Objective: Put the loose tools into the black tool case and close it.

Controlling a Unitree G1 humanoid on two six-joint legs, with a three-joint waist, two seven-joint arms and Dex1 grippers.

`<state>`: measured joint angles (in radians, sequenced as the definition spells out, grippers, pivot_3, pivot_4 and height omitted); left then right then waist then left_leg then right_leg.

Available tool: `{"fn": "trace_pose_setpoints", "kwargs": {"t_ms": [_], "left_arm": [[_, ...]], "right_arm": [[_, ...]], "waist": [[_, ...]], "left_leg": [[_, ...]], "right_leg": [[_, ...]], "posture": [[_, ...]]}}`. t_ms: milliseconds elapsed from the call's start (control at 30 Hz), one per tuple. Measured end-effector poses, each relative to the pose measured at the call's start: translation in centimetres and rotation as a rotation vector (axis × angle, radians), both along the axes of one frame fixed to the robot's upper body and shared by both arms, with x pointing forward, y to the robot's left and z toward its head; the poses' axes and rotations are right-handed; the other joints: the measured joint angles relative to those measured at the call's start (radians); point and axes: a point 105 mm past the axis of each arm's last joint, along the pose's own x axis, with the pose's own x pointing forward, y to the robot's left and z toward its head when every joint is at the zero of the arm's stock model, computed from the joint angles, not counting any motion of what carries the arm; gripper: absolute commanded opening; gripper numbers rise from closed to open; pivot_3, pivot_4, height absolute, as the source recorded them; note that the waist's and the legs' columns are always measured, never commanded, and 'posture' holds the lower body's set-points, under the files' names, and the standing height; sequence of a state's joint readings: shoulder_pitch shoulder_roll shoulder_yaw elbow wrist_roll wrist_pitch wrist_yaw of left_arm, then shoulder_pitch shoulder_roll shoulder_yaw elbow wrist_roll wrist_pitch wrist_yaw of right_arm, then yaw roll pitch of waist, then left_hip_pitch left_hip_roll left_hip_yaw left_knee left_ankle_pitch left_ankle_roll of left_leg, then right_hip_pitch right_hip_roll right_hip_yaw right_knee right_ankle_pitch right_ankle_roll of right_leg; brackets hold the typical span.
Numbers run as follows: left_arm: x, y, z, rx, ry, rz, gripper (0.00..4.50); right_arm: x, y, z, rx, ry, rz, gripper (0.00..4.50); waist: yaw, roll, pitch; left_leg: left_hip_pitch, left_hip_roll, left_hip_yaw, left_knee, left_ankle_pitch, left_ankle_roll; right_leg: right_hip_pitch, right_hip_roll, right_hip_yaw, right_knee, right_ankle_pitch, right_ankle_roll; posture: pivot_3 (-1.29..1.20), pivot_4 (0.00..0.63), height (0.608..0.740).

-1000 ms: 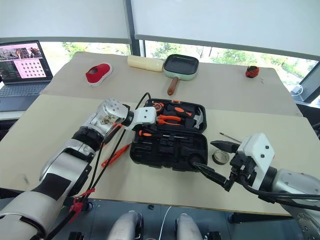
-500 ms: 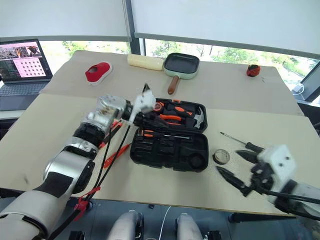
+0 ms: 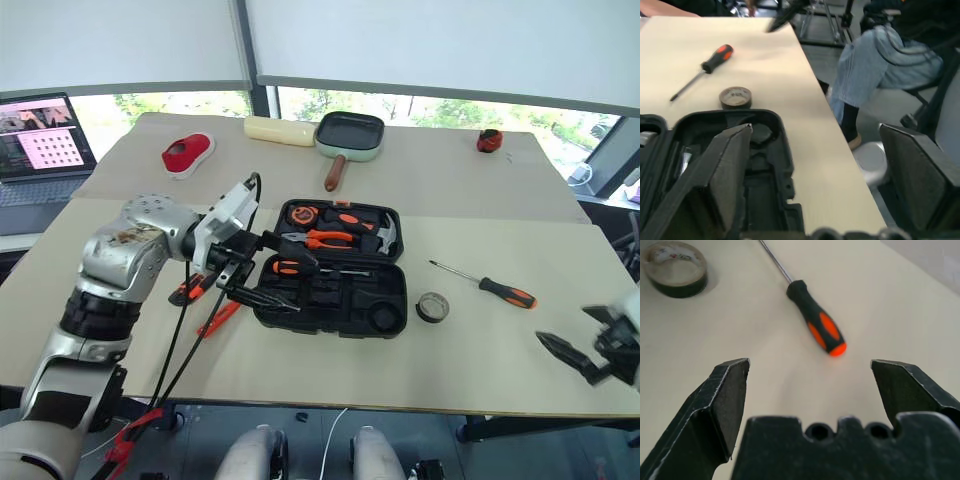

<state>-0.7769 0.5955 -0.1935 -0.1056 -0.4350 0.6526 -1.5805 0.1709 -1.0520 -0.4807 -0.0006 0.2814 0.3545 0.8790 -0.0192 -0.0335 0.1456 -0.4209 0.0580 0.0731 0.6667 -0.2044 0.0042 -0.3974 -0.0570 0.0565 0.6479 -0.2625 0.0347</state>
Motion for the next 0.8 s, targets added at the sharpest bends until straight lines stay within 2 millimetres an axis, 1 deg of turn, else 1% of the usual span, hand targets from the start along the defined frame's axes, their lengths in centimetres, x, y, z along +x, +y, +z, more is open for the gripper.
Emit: {"fn": "trace_pose_setpoints", "kwargs": {"t_ms": [100,133,233,300,400,433,467,500,600,733,767,800], "left_arm": [[-0.6,-0.1,0.1,0.000,-0.010,-0.004,4.39],[-0.7,-0.1,0.1,0.000,-0.011,-0.001,4.39],[-0.7,0.0,0.0,-0.001,-0.014,0.025,4.39],[-0.6,0.0,-0.1,-0.003,-0.016,0.039,4.39],[-0.4,0.1,-0.2,0.000,-0.023,0.064,4.39],[-0.3,0.1,-0.2,-0.001,-0.030,0.071,4.39],[-0.3,0.1,-0.2,-0.001,-0.033,0.073,4.50],[-0.2,0.1,-0.1,-0.004,-0.043,0.079,4.50],[-0.1,0.2,-0.1,-0.005,-0.052,0.089,4.50],[0.0,0.3,-0.1,-0.001,-0.055,0.096,4.50],[0.0,0.4,-0.1,0.001,-0.055,0.098,4.50],[0.0,0.4,-0.1,0.003,-0.055,0.100,4.50]], "right_arm": [[2.4,-0.2,-1.4,-0.042,0.038,0.045,4.50],[2.9,-0.4,-1.8,-0.054,0.050,0.048,4.50],[4.2,-0.8,-2.7,-0.083,0.087,0.059,4.50],[4.5,-0.7,-3.2,-0.092,0.110,0.077,4.50],[5.7,-0.3,-4.0,-0.096,0.135,0.093,4.50],[6.0,-0.3,-4.0,-0.106,0.134,0.098,4.50],[6.1,-0.3,-4.0,-0.111,0.134,0.099,4.00],[6.5,-0.3,-4.1,-0.109,0.131,0.096,3.88],[7.1,-0.1,-4.4,-0.104,0.124,0.098,2.90],[7.4,-0.1,-4.7,-0.086,0.123,0.084,1.61],[7.4,-0.2,-4.7,-0.083,0.126,0.081,1.21],[7.4,-0.3,-4.7,-0.080,0.130,0.081,1.03]], "waist": [[0.007,0.001,0.000],[0.009,0.001,0.000],[0.008,0.002,0.000],[0.009,0.002,0.001],[0.004,0.002,0.001],[0.002,0.002,0.001],[0.001,0.002,0.001],[0.000,0.001,0.001],[-0.002,0.000,0.001],[-0.001,0.000,0.001],[0.000,0.000,0.001],[0.000,0.000,0.001]], "left_leg": [[-0.002,-0.001,0.000,0.000,0.000,0.000],[-0.002,-0.002,-0.001,0.000,0.000,0.000],[-0.003,-0.004,-0.001,0.000,0.000,0.000],[-0.004,-0.005,-0.001,0.000,0.000,0.000],[-0.003,-0.005,0.000,0.000,0.000,0.000],[-0.003,-0.005,0.000,0.000,0.000,0.000],[-0.003,-0.005,0.000,0.000,0.000,0.000],[-0.002,-0.005,0.000,0.000,0.000,0.000],[-0.001,-0.005,0.000,0.000,0.000,0.000],[0.000,-0.005,0.000,0.000,0.000,0.000],[0.000,-0.005,0.000,0.000,0.000,0.000],[0.000,-0.005,-0.001,0.000,0.000,0.000]], "right_leg": [[-0.002,0.000,0.000,0.000,0.000,0.000],[-0.002,-0.001,0.000,0.000,0.000,0.001],[-0.003,-0.002,0.001,0.000,-0.001,0.002],[-0.003,-0.003,0.002,0.000,-0.001,0.003],[-0.004,-0.002,0.003,0.000,-0.001,0.003],[-0.003,-0.002,0.003,0.000,-0.001,0.003],[-0.003,-0.002,0.003,0.000,-0.001,0.003],[-0.002,-0.002,0.003,0.000,-0.001,0.003],[0.000,-0.002,0.003,0.000,-0.001,0.003],[0.001,-0.002,0.003,0.000,-0.001,0.003],[0.001,-0.002,0.003,0.000,-0.001,0.003],[0.001,-0.002,0.003,0.000,-0.001,0.003]], "posture": [[0.00,0.150,0.740],[0.00,0.150,0.740],[0.00,0.150,0.740],[0.00,0.150,0.740],[0.00,0.150,0.740],[0.00,0.150,0.740],[0.00,0.150,0.740],[0.00,0.150,0.740],[0.00,0.150,0.740],[0.00,0.150,0.740],[0.00,0.150,0.740],[0.00,0.150,0.740]]}}
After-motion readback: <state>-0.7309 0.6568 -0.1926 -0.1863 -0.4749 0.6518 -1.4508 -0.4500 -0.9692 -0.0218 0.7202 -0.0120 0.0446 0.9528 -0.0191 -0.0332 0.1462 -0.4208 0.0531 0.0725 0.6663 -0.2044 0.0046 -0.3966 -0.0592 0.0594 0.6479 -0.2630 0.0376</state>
